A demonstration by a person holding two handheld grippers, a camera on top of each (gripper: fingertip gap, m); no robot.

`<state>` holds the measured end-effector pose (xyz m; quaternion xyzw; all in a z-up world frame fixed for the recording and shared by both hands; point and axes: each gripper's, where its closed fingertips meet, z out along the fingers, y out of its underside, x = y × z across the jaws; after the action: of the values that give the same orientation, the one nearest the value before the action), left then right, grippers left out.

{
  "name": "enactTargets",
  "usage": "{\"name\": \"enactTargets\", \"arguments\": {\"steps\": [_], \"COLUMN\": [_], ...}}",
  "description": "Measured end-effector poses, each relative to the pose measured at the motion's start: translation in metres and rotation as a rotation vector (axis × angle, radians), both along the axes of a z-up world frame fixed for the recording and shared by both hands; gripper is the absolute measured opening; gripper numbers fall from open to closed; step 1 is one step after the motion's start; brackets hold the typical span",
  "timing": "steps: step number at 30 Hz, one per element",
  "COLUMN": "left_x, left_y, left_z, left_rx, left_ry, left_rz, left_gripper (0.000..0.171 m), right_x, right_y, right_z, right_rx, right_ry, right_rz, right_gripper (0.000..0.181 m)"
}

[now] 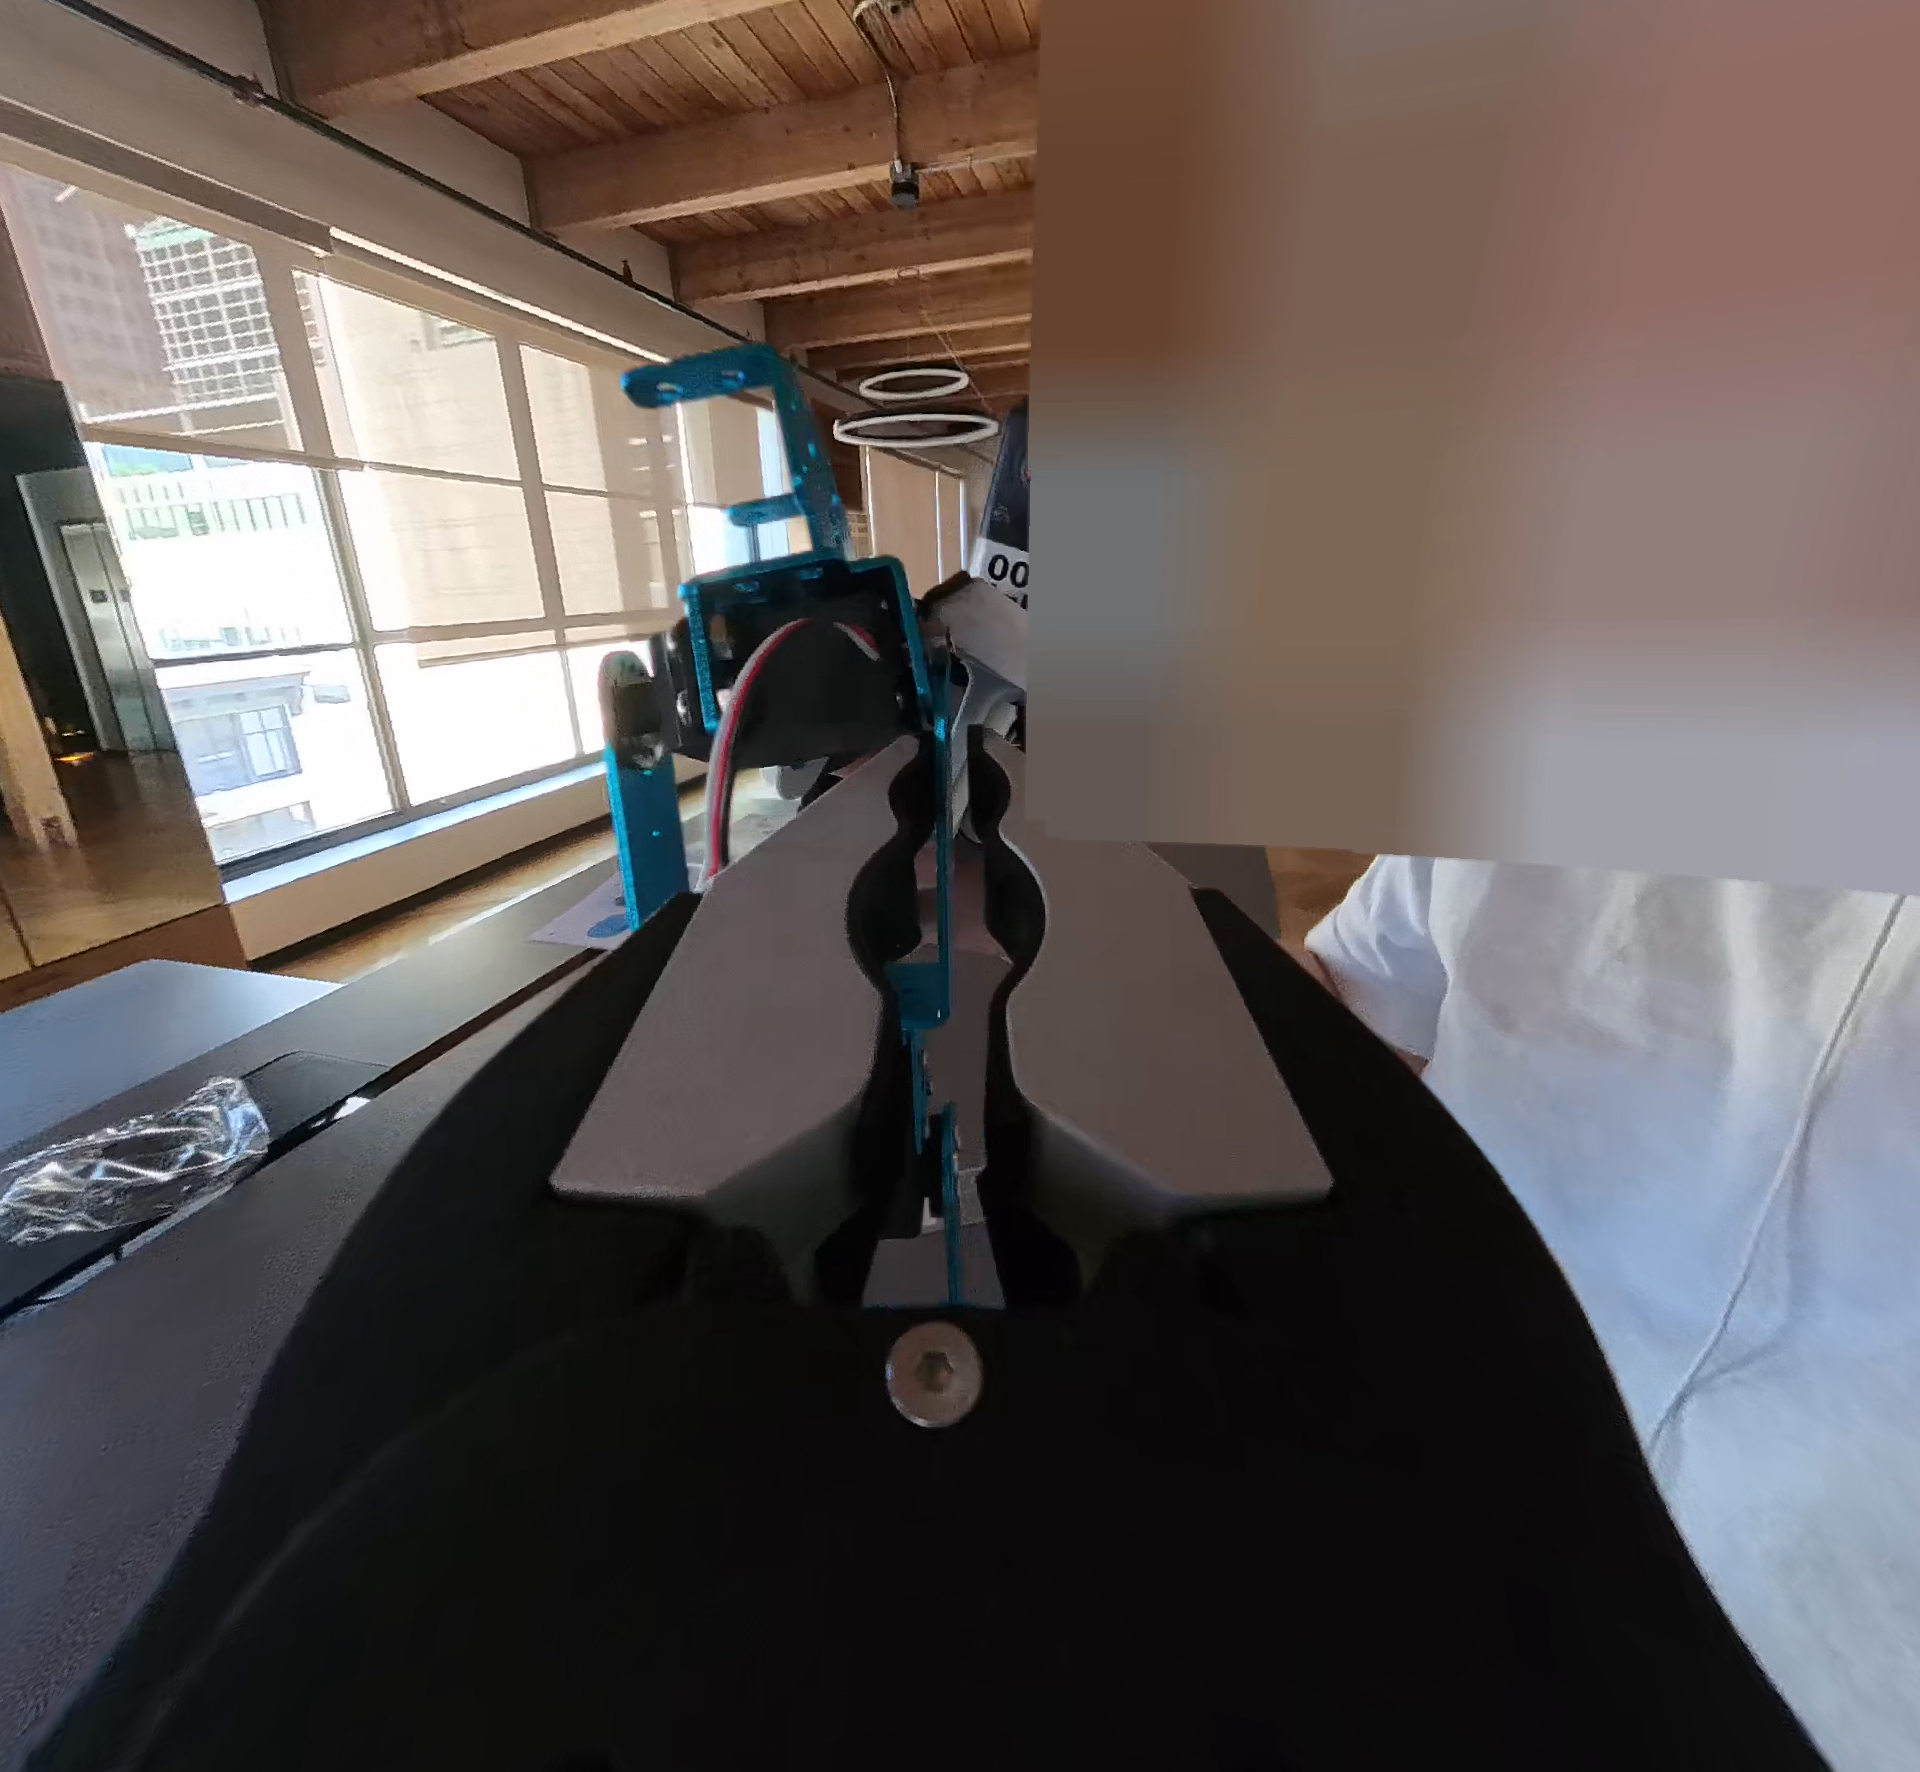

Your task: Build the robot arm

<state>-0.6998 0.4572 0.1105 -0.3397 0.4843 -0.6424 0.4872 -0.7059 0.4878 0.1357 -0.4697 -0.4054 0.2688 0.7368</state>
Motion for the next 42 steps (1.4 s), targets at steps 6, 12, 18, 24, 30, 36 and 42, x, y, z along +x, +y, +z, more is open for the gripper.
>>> {"name": "enactTargets", "arguments": {"steps": [6, 12, 18, 24, 30, 36, 42], "left_x": [0.001, 0.001, -0.004, -0.021, -0.034, -0.035, -0.038], "left_y": [0.001, 0.0, -0.001, -0.006, -0.007, -0.005, 0.014], "left_z": [0.0, 0.0, -0.001, -0.001, 0.0, 0.001, 0.001], "left_rx": [-0.006, -0.008, 0.01, 0.01, -0.01, -0.056, -0.162], "left_ry": [0.001, 0.015, 0.049, 0.073, 0.049, 0.035, 0.041], "left_rz": [0.029, -0.002, -0.154, -0.427, -0.643, -0.694, -0.562], "left_gripper": [0.0, 0.0, 0.001, 0.001, 0.0, 0.001, 0.016], "right_x": [0.0, 0.011, 0.004, 0.0, 0.001, 0.007, 0.005], "right_y": [0.0, 0.0, -0.007, -0.012, -0.017, -0.017, -0.003], "right_z": [0.001, 0.012, 0.006, 0.009, 0.008, 0.0, -0.029], "right_rx": [-0.084, -0.205, -0.233, -0.184, -0.169, -0.111, -0.122], "right_ry": [0.027, 0.201, 0.116, 0.04, 0.008, -0.042, -0.22], "right_rz": [0.038, 0.236, 0.333, 0.278, 0.245, 0.282, 0.44], "right_gripper": [0.032, 0.042, 0.041, 0.044, 0.057, 0.073, 0.075]}}
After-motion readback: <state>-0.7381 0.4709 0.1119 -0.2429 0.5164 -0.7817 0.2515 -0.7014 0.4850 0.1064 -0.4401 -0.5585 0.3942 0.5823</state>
